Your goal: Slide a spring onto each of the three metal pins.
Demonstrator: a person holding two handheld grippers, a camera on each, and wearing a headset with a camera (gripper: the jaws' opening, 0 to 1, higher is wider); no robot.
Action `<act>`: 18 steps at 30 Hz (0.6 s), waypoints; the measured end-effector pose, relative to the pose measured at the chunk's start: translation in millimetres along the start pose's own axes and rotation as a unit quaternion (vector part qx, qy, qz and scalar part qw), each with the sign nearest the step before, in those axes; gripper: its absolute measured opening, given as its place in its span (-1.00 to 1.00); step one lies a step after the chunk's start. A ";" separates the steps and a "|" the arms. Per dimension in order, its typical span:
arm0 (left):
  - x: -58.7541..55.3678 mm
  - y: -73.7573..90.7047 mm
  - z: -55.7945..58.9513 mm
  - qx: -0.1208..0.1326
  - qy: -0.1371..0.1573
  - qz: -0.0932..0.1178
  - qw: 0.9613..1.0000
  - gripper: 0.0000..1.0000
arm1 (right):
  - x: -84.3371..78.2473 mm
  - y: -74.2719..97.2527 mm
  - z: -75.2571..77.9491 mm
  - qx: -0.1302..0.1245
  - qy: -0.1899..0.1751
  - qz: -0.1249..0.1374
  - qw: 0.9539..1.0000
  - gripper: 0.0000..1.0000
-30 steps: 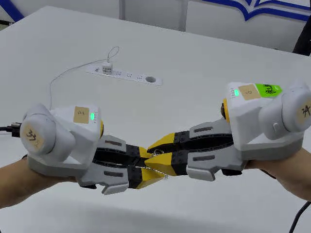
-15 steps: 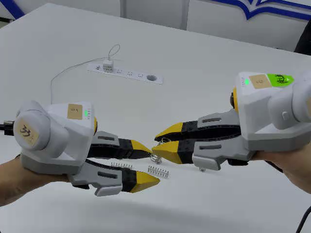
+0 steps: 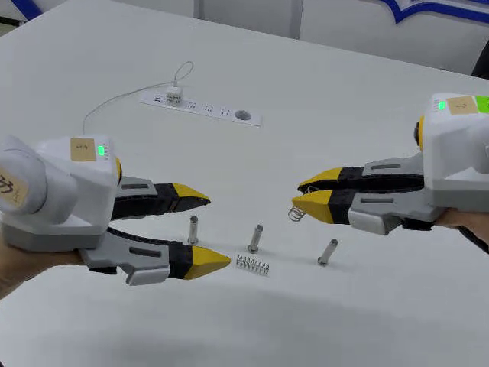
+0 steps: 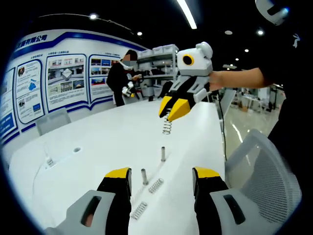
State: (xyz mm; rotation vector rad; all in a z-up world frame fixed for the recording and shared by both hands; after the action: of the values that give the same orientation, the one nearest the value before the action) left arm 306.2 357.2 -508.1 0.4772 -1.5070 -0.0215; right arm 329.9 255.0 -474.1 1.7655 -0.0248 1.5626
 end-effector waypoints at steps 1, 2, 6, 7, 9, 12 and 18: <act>-0.1 1.4 -2.1 0.004 0.000 -0.001 1.000 0.06 | -1.4 1.0 3.7 -0.004 -0.003 -0.001 1.000 -0.78; -0.3 3.4 -5.0 0.008 0.001 -0.001 1.000 0.07 | -3.3 2.2 9.1 -0.010 -0.010 -0.001 1.000 -0.78; -2.2 9.1 -12.0 0.020 0.006 0.000 1.000 0.07 | -11.7 4.3 23.9 -0.028 -0.024 -0.007 0.999 -0.78; -2.8 10.6 -13.2 0.023 0.007 0.001 1.000 0.06 | -14.9 4.6 27.3 -0.031 -0.026 -0.010 0.999 -0.78; -4.0 12.9 -15.1 0.027 0.006 0.001 1.000 0.05 | -20.1 5.2 33.8 -0.041 -0.038 -0.013 0.998 -0.79; -4.2 16.0 -18.0 0.036 0.004 0.003 0.999 0.03 | -28.5 5.7 41.5 -0.054 -0.048 -0.018 0.997 -0.79; -4.9 19.7 -22.2 0.044 0.009 0.006 0.999 -0.01 | -37.2 8.5 54.8 -0.081 -0.086 -0.010 0.993 -0.79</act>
State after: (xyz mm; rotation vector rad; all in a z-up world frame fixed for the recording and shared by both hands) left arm 321.7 383.0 -506.4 0.5376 -1.4976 0.0595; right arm 362.5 202.5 -499.1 1.7614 -0.2107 1.3499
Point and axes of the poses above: the centre of the closed fingertips' face, and the gripper's own axes: y roughly backward along the fingers, z roughly to its right, x roughly out of its top, the point moved 1 cm from there along y, roughly backward along the fingers, and after that the axes turned 1 degree about -y, right-handed, at the moved point
